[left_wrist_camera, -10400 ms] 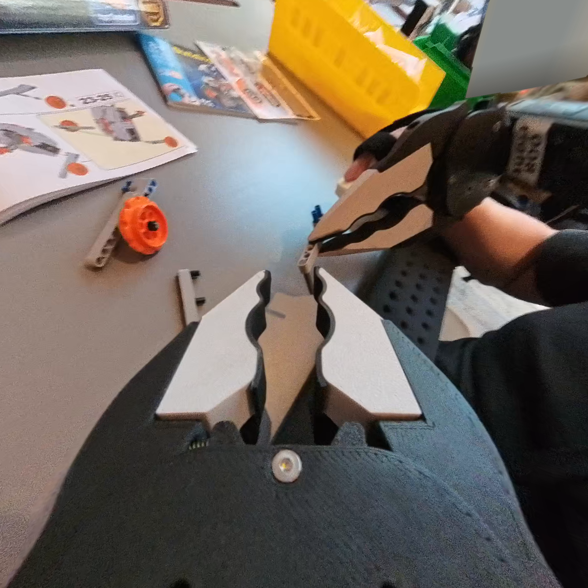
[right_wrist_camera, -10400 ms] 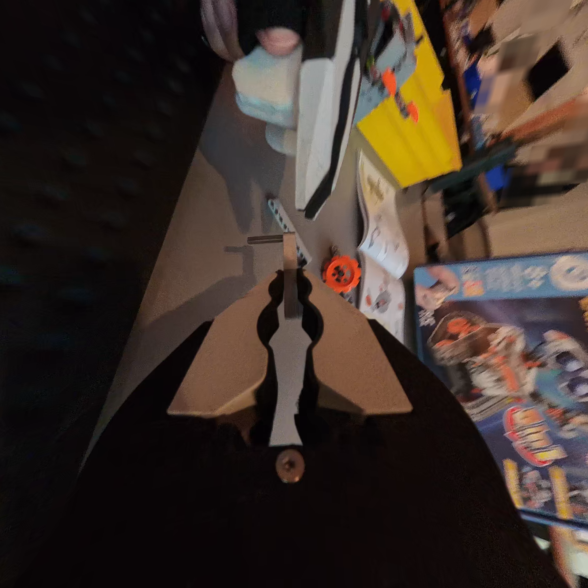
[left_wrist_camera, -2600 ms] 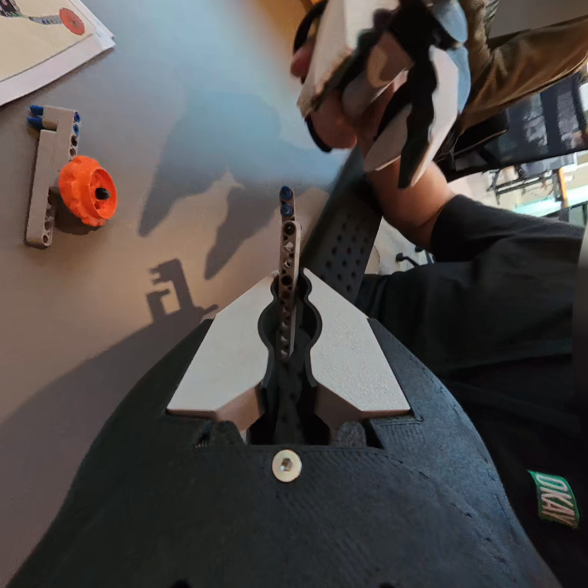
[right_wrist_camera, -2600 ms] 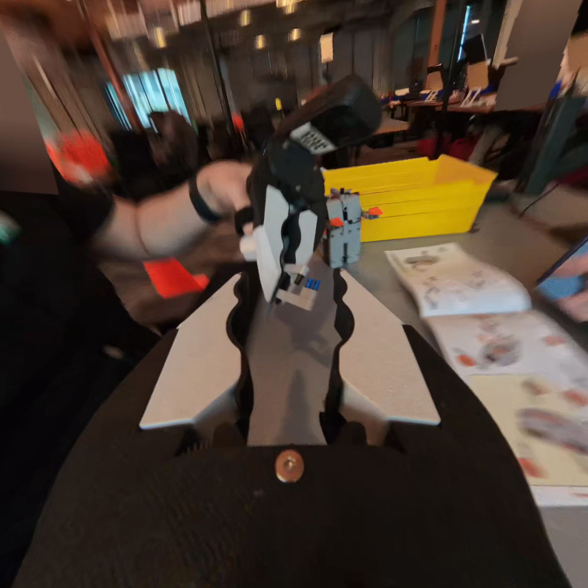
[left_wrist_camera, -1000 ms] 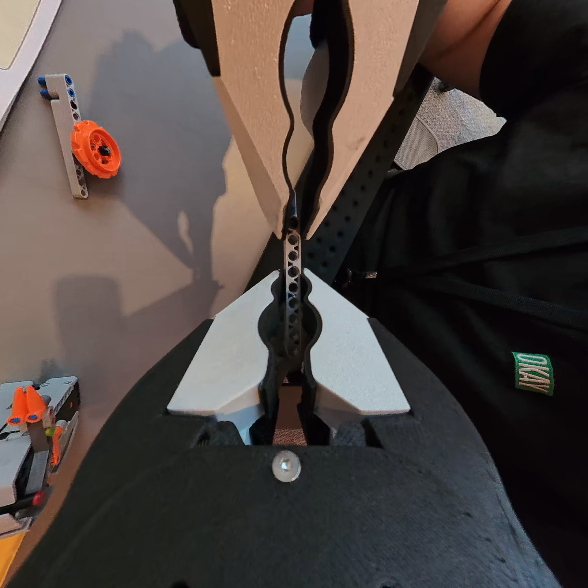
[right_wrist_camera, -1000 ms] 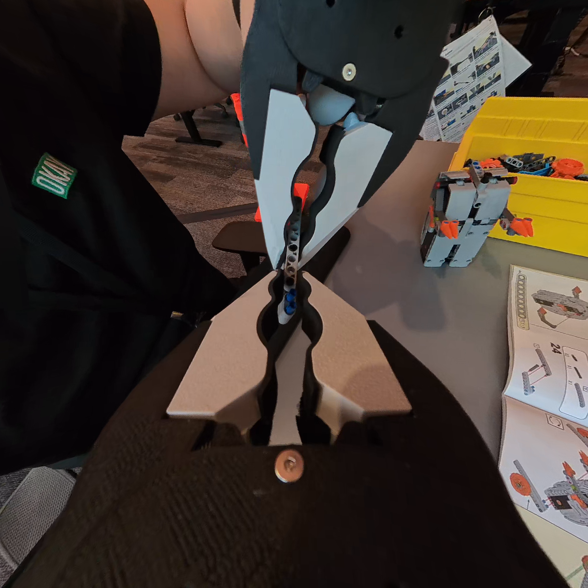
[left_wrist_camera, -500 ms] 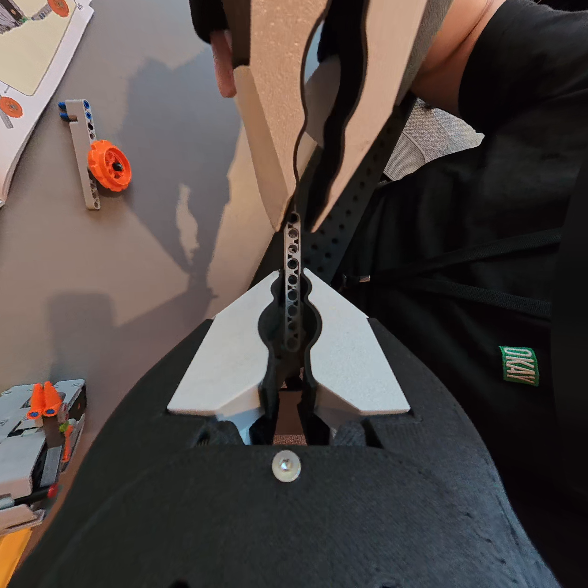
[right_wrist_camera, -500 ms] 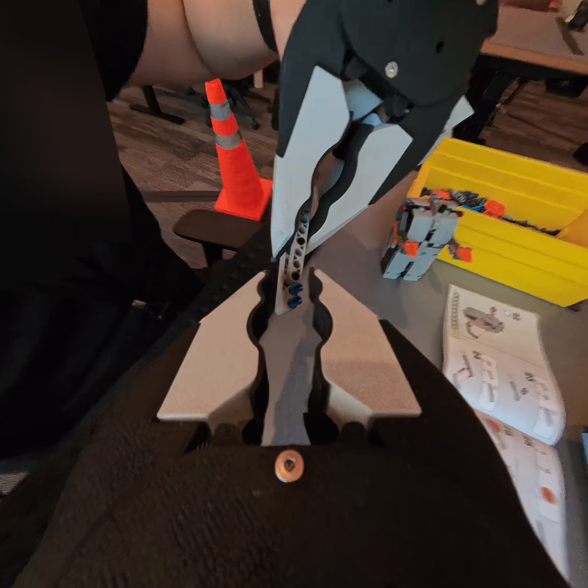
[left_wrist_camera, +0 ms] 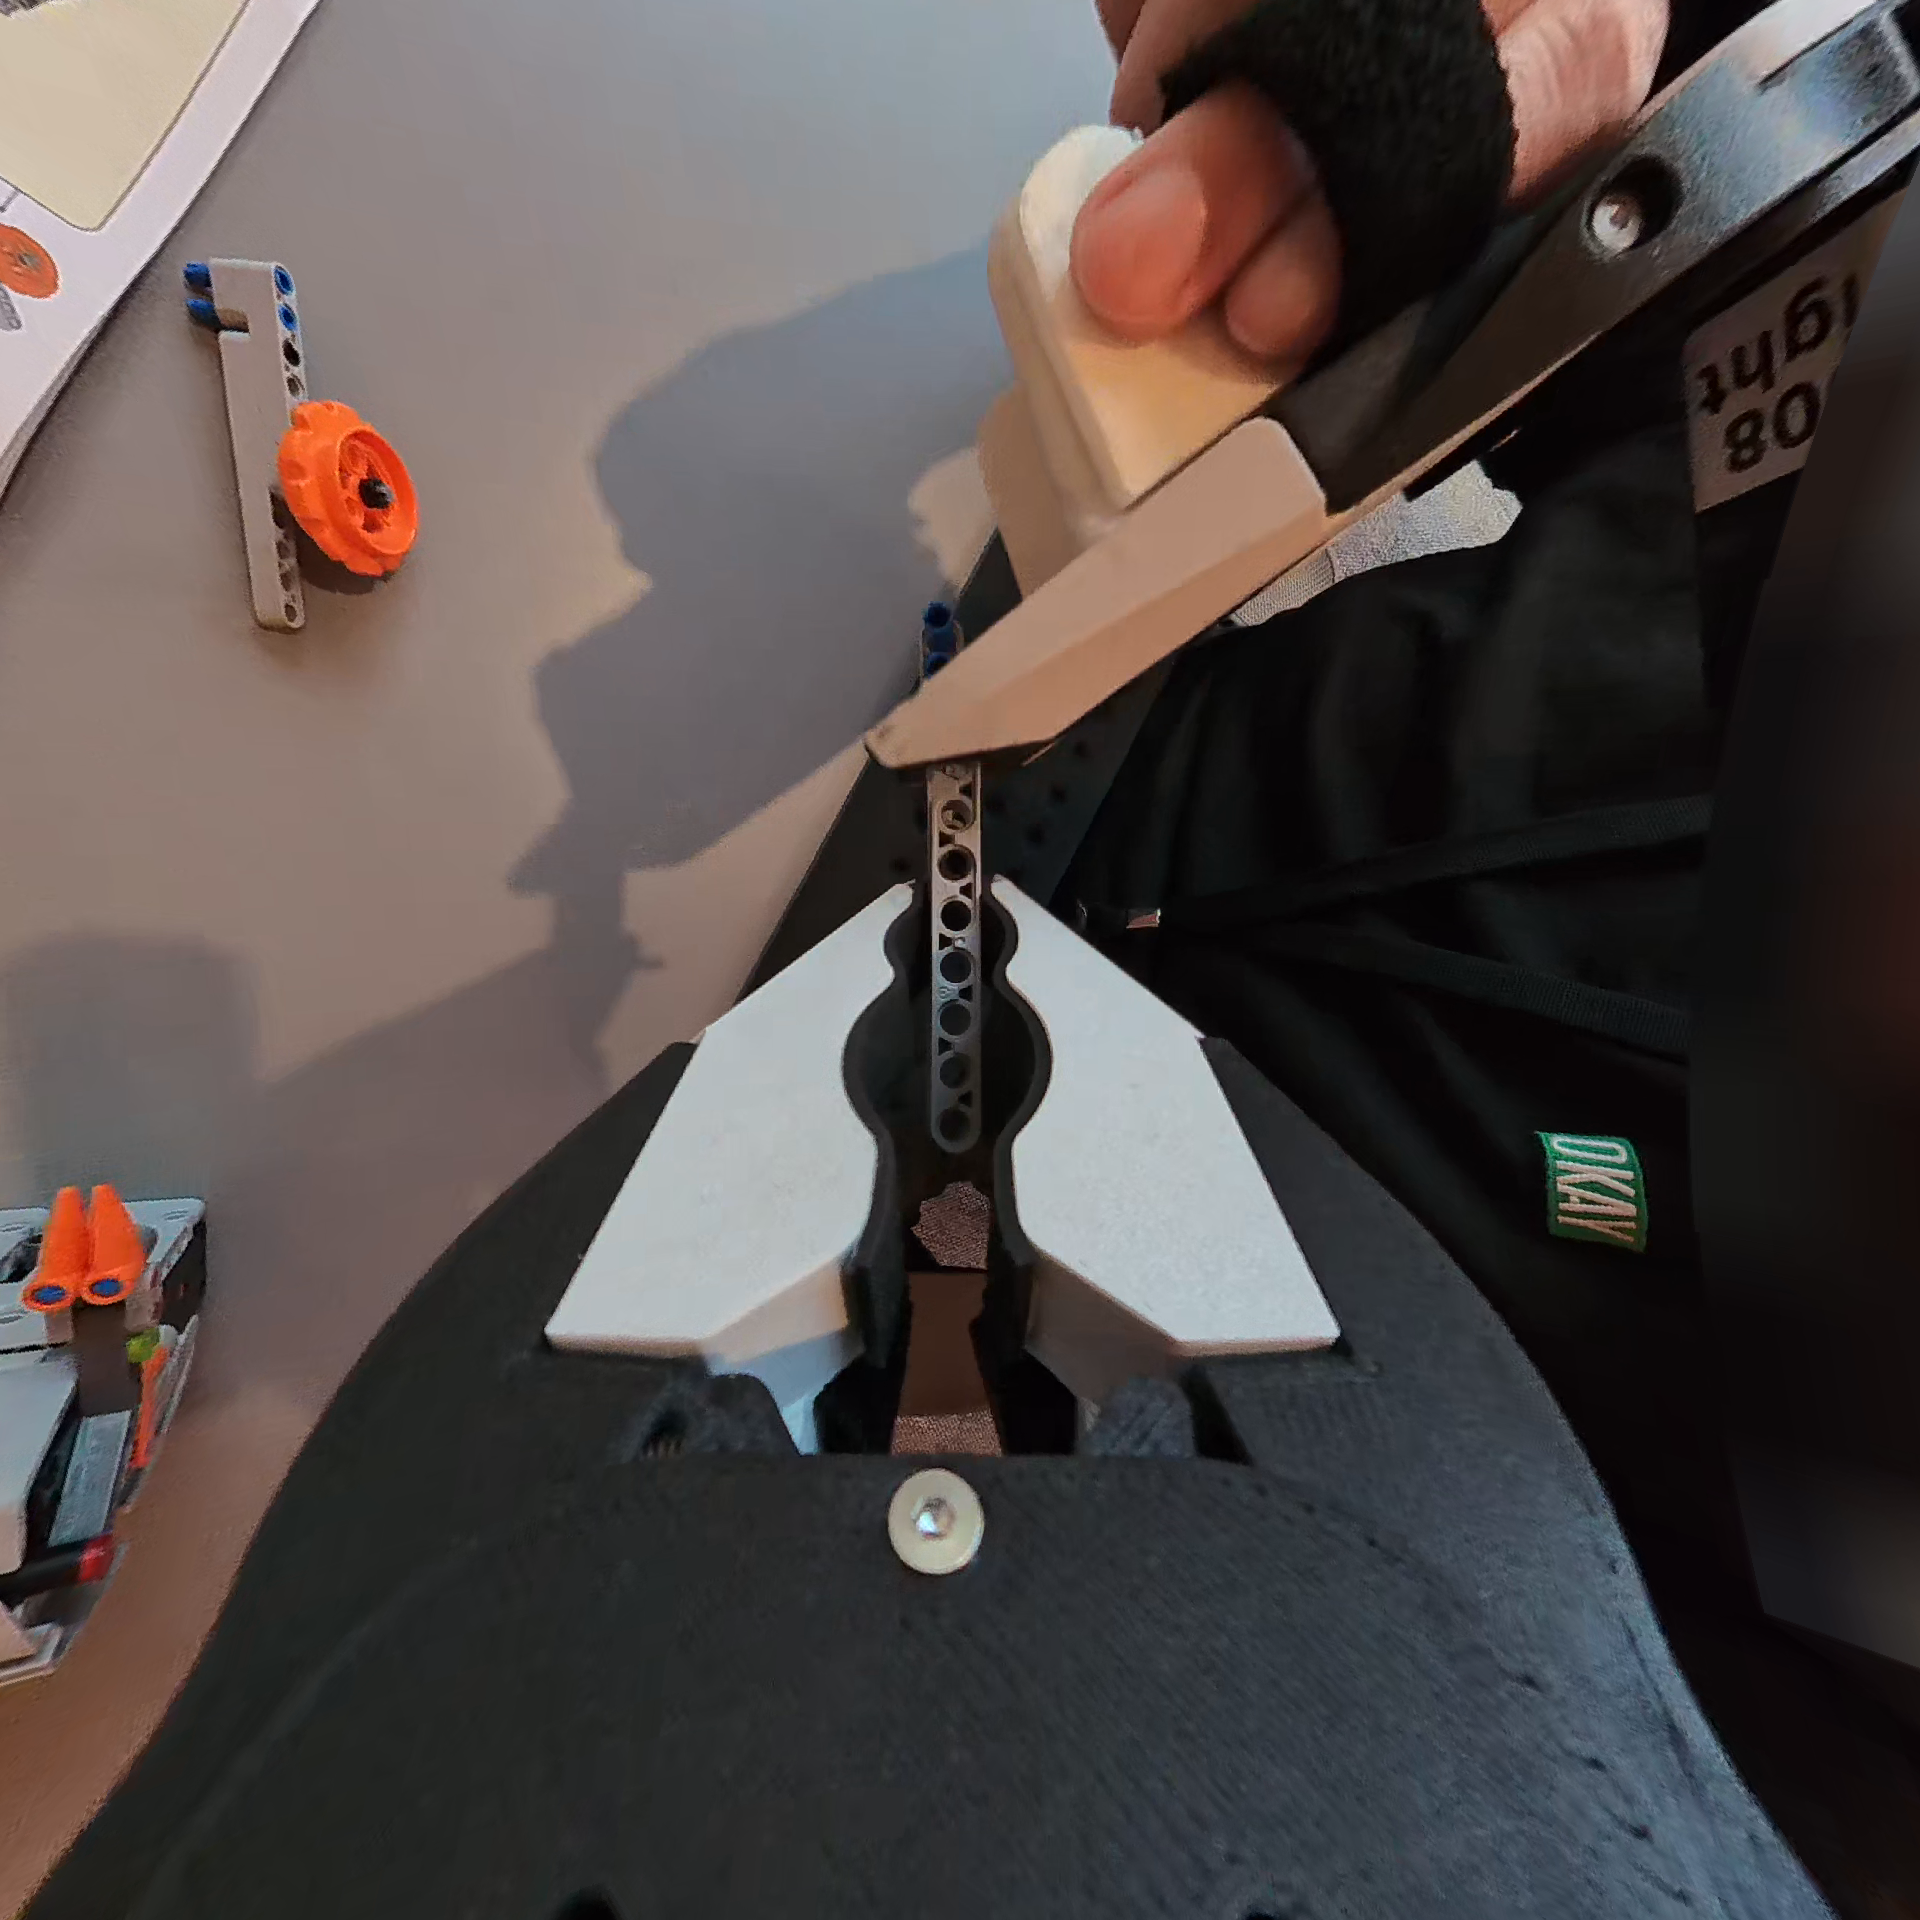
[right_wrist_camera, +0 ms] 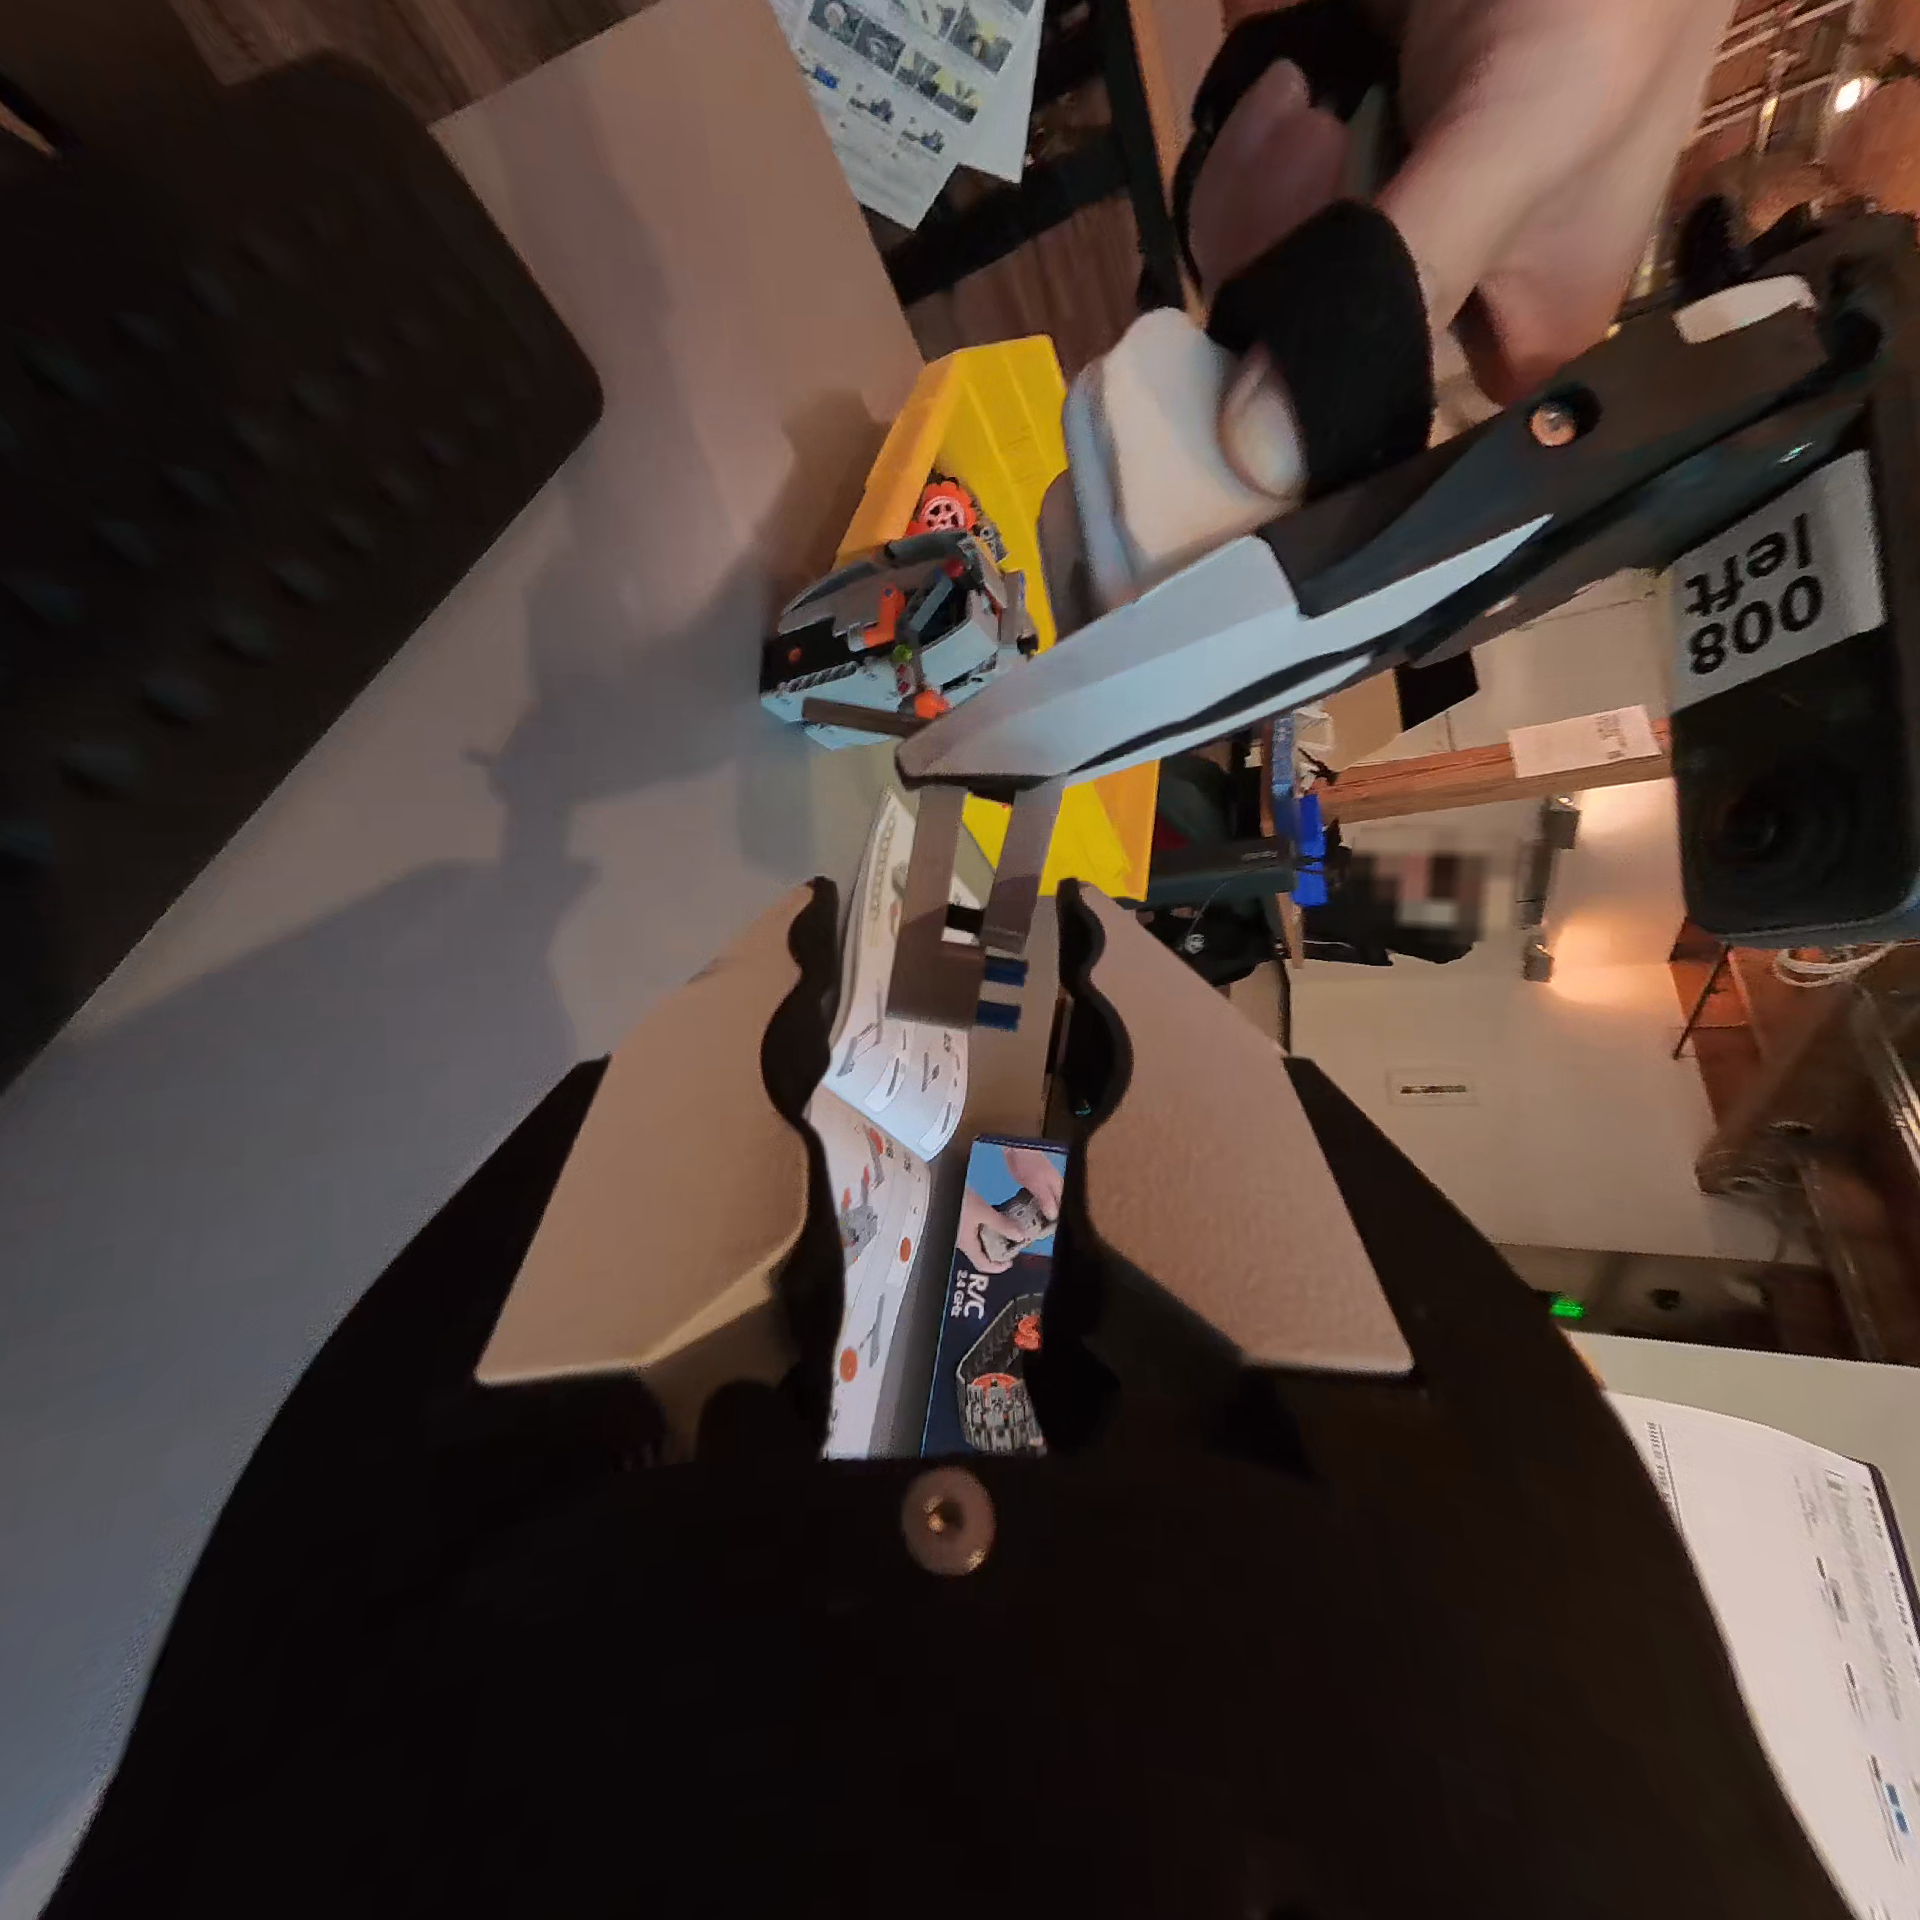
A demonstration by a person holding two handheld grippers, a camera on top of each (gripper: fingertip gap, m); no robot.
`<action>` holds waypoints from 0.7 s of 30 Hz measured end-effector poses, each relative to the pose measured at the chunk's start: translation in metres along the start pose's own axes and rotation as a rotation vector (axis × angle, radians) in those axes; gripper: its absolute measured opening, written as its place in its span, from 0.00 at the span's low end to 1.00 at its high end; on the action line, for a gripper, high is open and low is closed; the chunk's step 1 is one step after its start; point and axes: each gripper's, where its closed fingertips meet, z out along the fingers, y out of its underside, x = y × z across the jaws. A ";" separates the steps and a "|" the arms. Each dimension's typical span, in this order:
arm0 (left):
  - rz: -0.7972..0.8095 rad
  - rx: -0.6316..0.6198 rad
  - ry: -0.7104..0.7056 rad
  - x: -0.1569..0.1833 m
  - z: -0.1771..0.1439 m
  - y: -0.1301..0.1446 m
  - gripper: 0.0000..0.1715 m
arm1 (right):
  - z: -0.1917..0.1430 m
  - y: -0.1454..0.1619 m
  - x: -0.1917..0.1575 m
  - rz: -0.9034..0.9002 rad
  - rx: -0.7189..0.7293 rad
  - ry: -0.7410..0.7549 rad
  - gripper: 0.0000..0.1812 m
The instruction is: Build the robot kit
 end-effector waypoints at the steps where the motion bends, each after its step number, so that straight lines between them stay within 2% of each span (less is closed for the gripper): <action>1: -0.003 0.003 0.005 0.001 0.000 -0.001 0.03 | 0.002 -0.001 0.001 0.004 0.001 0.014 0.23; 3: -0.007 0.006 0.008 0.001 0.000 -0.001 0.03 | 0.007 0.004 0.001 0.003 -0.043 0.018 0.20; 4: -0.006 0.006 0.004 0.001 0.000 -0.002 0.03 | 0.008 0.008 0.005 -0.010 -0.070 0.046 0.15; 21: -0.021 0.043 -0.012 -0.002 -0.012 -0.005 0.03 | 0.011 0.008 0.018 -0.022 -0.103 0.187 0.14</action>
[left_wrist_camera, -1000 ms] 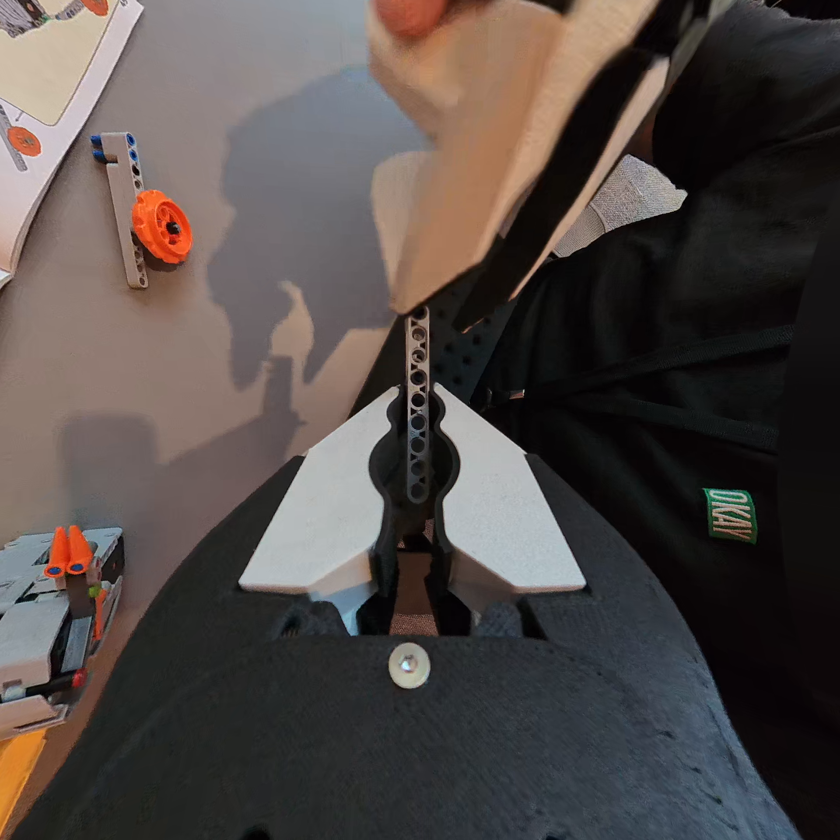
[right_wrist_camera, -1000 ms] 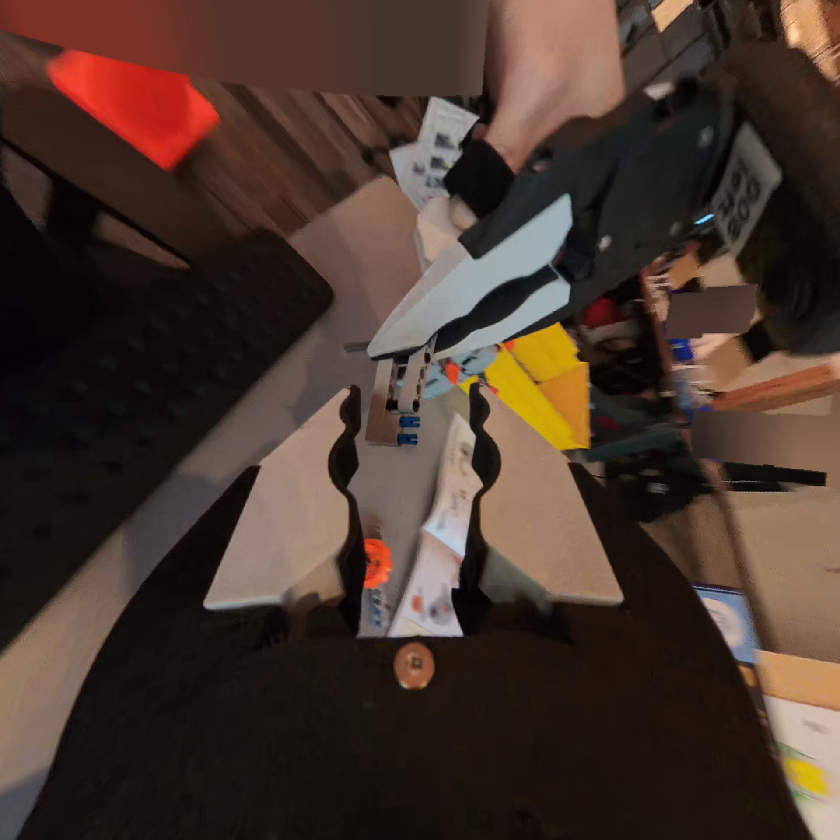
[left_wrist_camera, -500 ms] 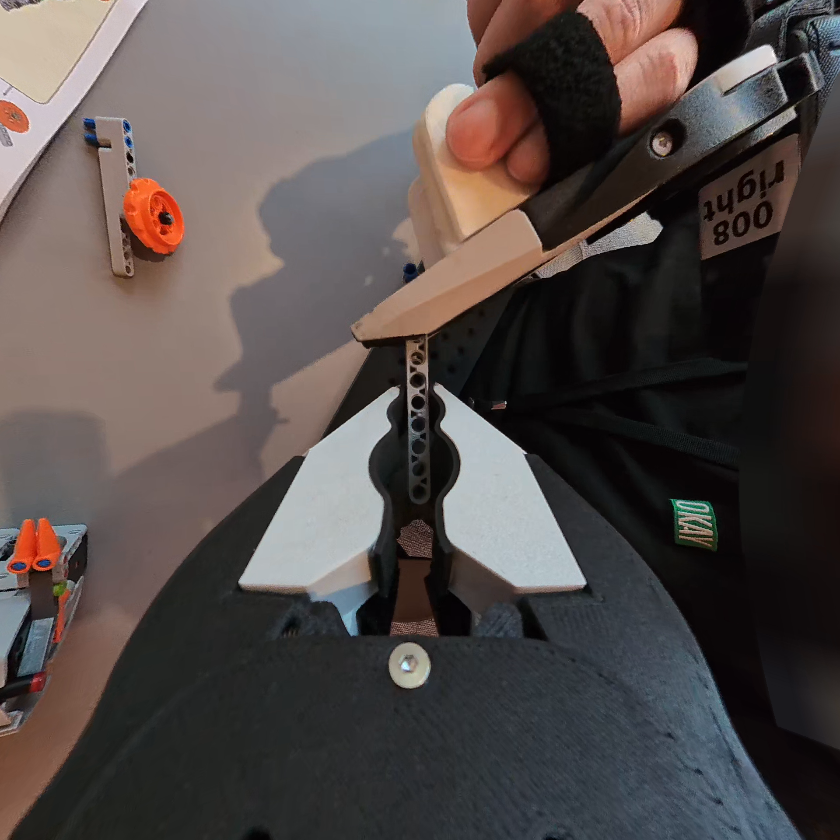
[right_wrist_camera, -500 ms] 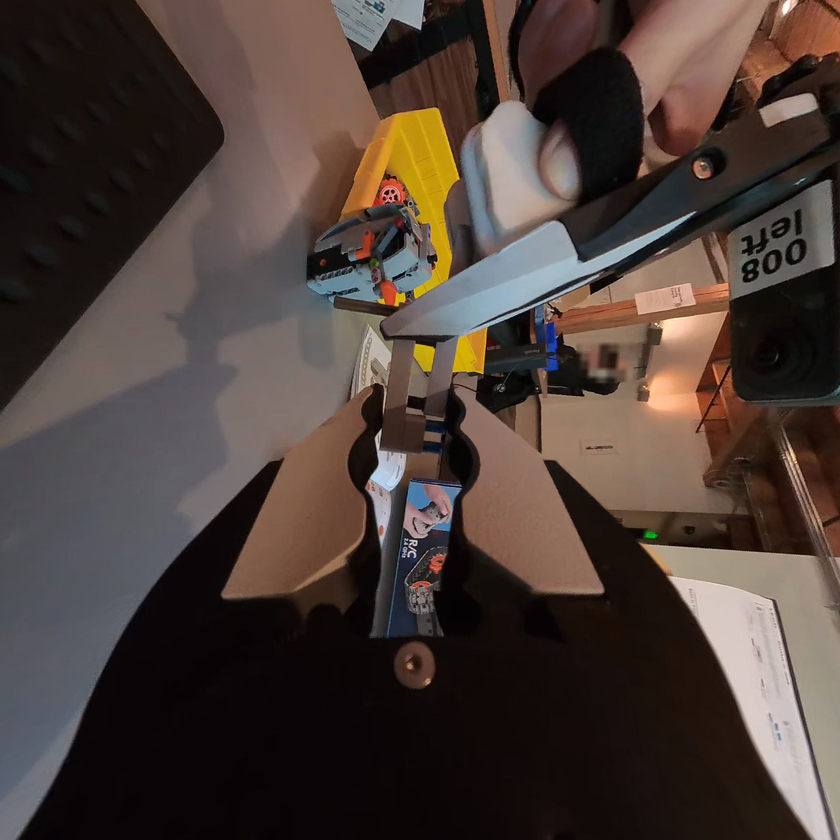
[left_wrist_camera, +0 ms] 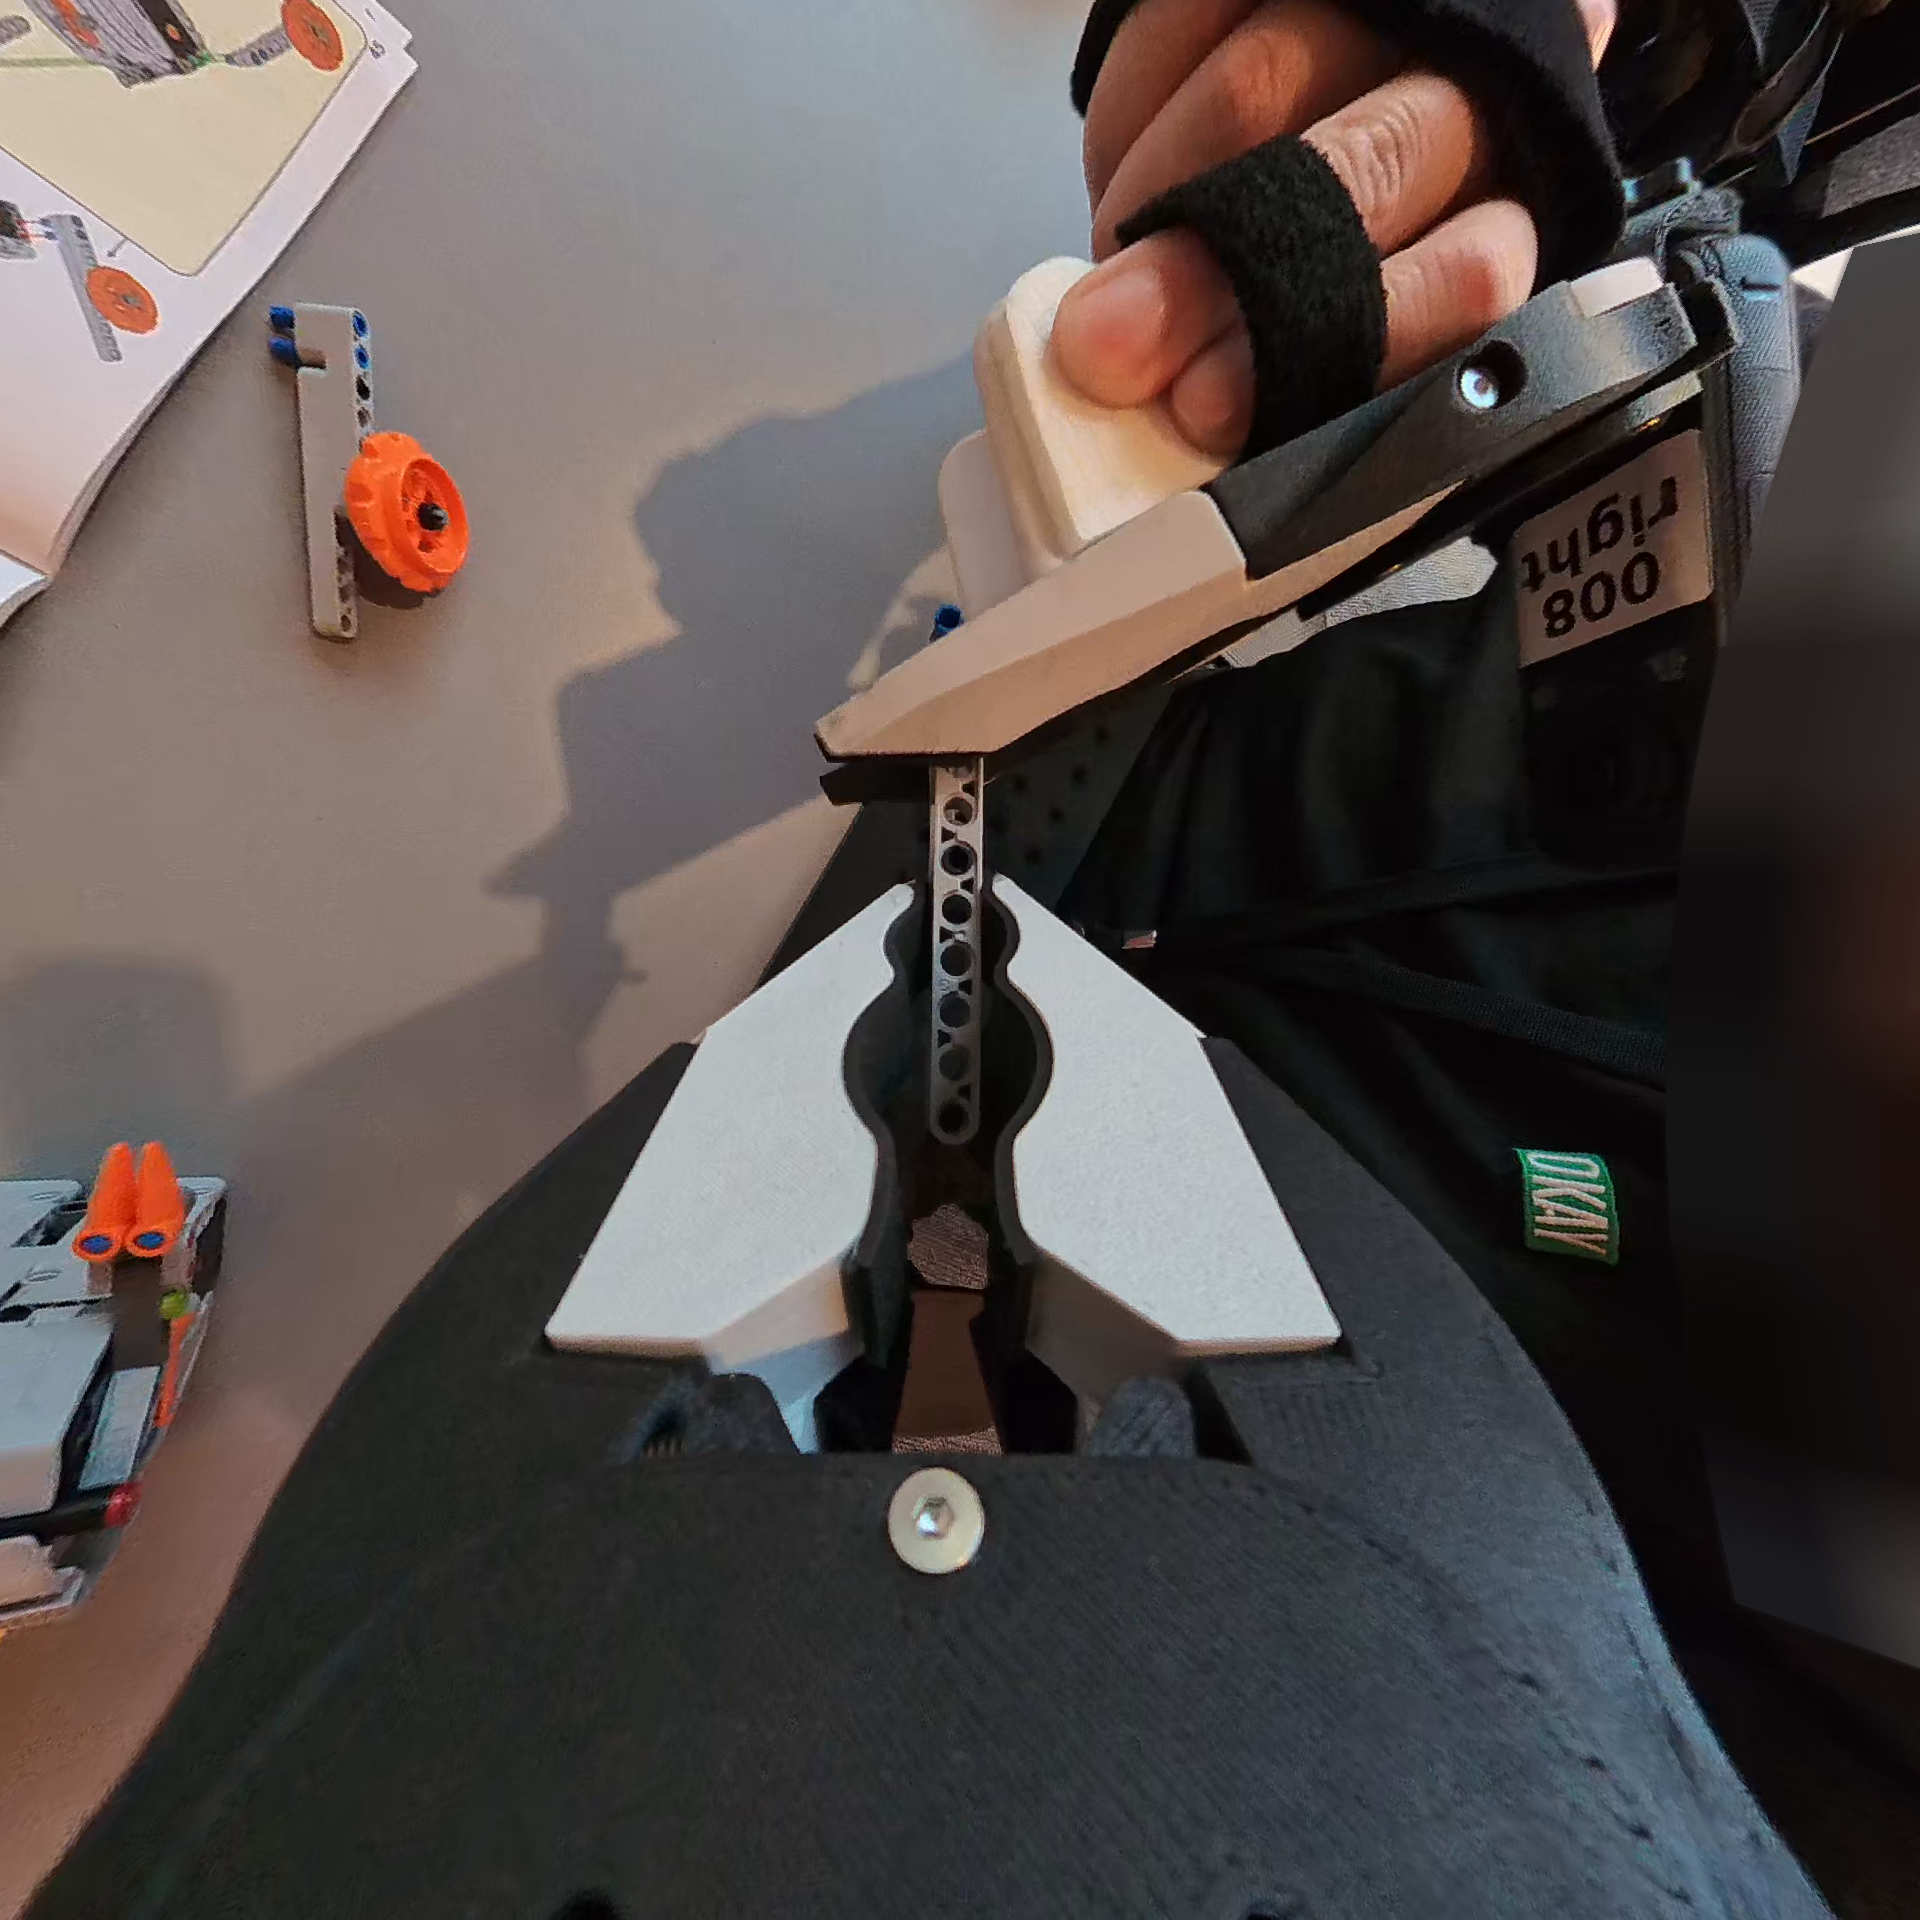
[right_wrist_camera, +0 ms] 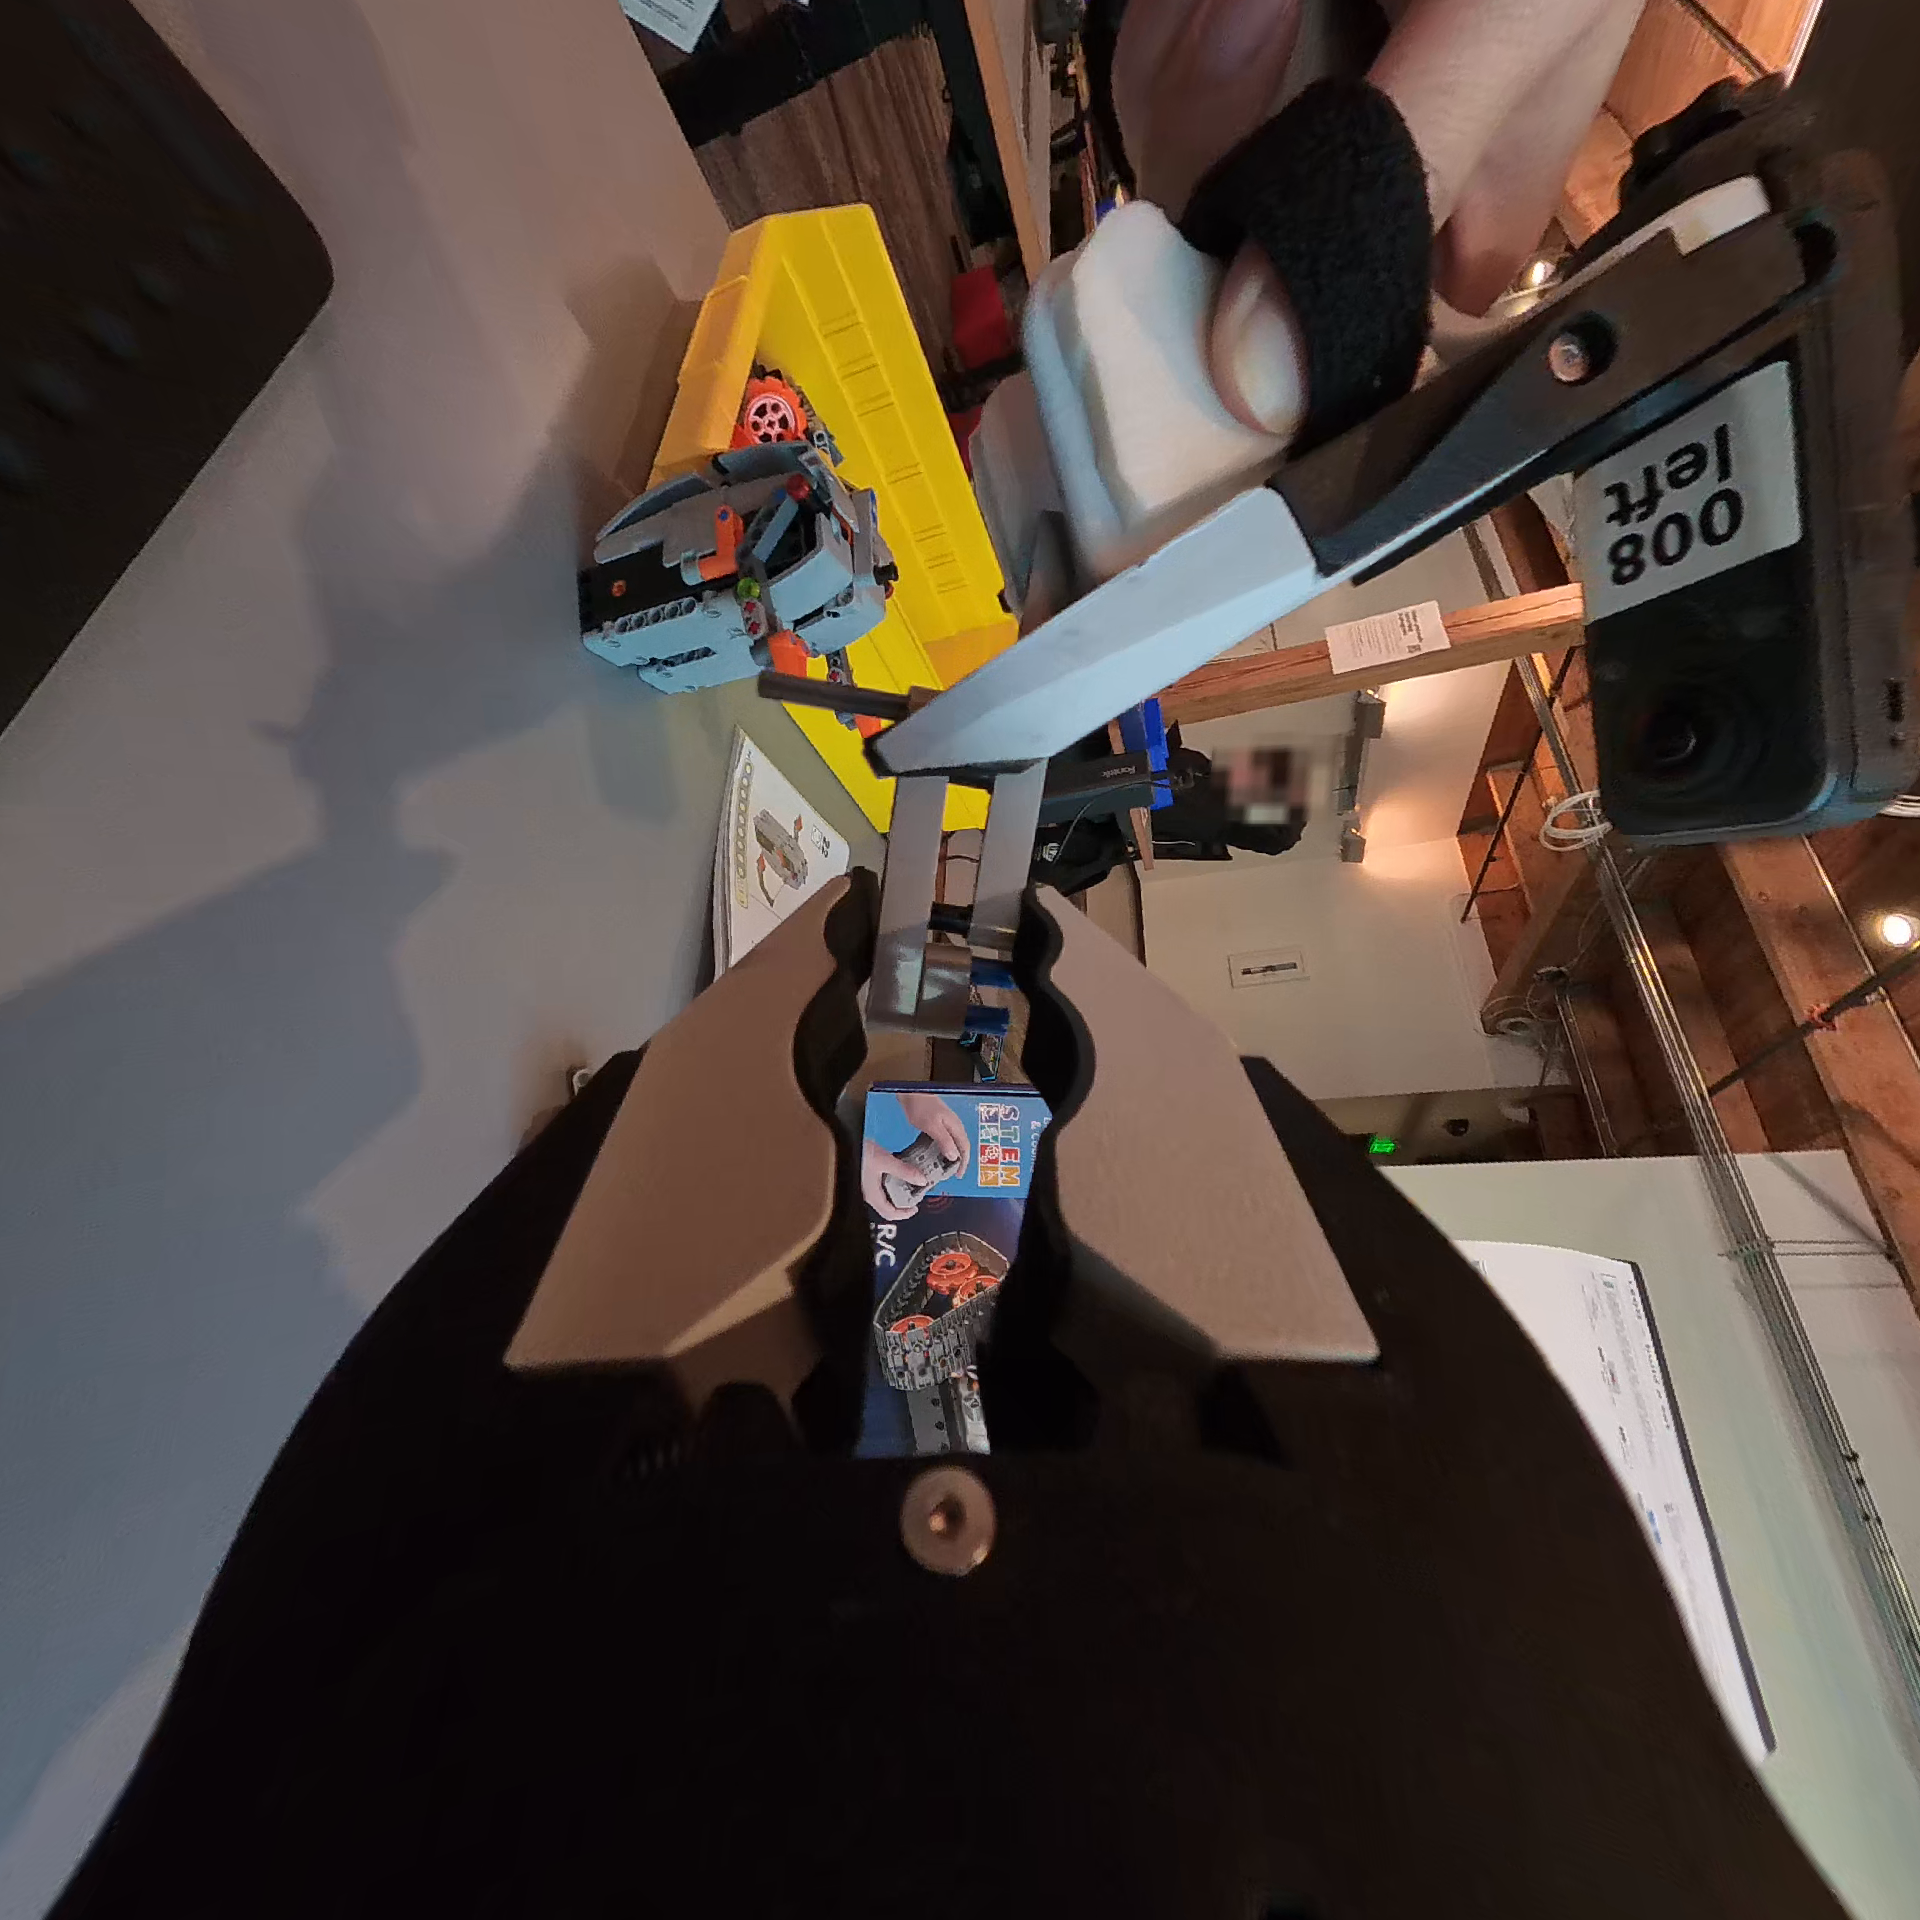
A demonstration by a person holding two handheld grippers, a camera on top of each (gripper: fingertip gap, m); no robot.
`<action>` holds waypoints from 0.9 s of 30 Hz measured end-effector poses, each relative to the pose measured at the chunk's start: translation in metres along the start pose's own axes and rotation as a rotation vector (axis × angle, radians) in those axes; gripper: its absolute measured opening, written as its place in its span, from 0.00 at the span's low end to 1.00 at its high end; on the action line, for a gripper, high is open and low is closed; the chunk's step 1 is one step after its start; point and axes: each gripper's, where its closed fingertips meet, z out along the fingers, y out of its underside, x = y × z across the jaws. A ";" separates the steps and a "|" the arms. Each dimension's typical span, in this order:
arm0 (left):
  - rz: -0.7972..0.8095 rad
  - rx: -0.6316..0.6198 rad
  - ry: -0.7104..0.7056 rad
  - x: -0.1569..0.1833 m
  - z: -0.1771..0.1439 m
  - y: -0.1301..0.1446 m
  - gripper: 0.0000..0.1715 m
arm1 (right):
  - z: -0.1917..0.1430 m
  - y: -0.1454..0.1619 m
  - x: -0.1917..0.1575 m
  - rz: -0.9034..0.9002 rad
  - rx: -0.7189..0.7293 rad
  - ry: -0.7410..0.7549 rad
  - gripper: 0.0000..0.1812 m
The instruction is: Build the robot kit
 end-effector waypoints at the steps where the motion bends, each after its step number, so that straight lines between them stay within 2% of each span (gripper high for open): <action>1: 0.001 0.001 -0.002 0.000 0.000 0.000 0.03 | 0.000 0.000 0.000 0.002 -0.002 0.004 0.14; 10: 0.026 -0.006 -0.010 -0.003 0.001 0.005 0.03 | 0.002 -0.001 -0.004 -0.042 -0.025 0.005 0.14; 14: 0.079 0.015 -0.014 -0.003 -0.001 0.001 0.03 | 0.002 0.002 0.000 0.002 -0.022 0.002 0.14; 18: 0.114 0.120 0.006 -0.002 -0.008 -0.010 0.04 | 0.000 0.009 0.007 0.051 -0.035 0.006 0.14; 21: 0.141 0.220 0.023 0.000 -0.019 -0.015 0.11 | 0.001 0.016 0.010 0.072 -0.057 0.012 0.14; 24: 0.143 0.321 -0.011 -0.006 -0.029 -0.015 0.14 | 0.002 0.018 0.012 0.091 -0.060 0.017 0.14; 27: 0.142 0.501 -0.043 -0.012 -0.042 -0.016 0.17 | 0.002 0.020 0.017 0.095 -0.073 0.045 0.14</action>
